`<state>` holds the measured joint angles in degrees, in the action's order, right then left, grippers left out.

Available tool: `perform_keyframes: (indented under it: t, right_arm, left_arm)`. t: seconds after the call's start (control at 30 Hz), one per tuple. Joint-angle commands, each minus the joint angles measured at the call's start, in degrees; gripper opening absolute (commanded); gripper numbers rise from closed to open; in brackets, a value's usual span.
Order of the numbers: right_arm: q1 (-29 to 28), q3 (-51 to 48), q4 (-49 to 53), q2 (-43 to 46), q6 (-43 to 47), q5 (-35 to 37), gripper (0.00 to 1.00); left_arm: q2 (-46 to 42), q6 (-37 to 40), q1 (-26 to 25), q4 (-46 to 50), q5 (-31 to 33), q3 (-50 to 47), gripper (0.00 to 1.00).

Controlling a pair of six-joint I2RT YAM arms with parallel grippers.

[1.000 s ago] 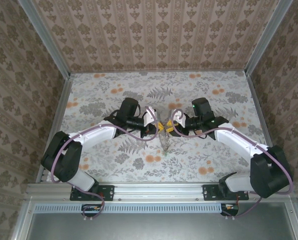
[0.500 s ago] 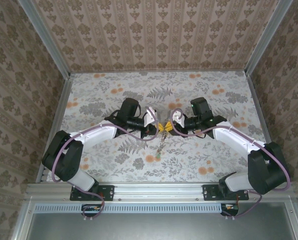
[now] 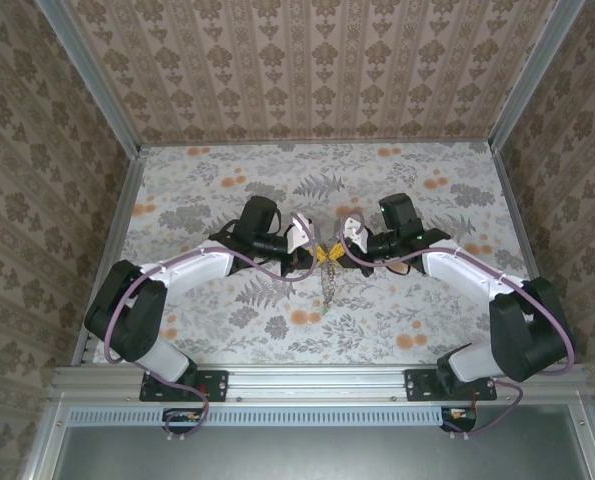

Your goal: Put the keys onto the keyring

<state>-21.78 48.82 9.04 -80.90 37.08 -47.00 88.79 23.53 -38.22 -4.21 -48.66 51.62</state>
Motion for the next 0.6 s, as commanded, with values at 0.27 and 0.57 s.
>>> perform_keyframes:
  t: [0.27, 0.57]
  right_arm:
    - [-1.7, 2.6, 1.8, 2.7, -0.5, 2.5, 0.00]
    - [-3.3, 2.8, 1.7, 3.6, -0.5, 5.7, 0.00]
  left_arm:
    - [0.4, 1.7, -0.5, 1.9, 0.6, 1.6, 0.14]
    - [0.5, 4.1, -0.9, 5.9, 2.7, 3.1, 0.21]
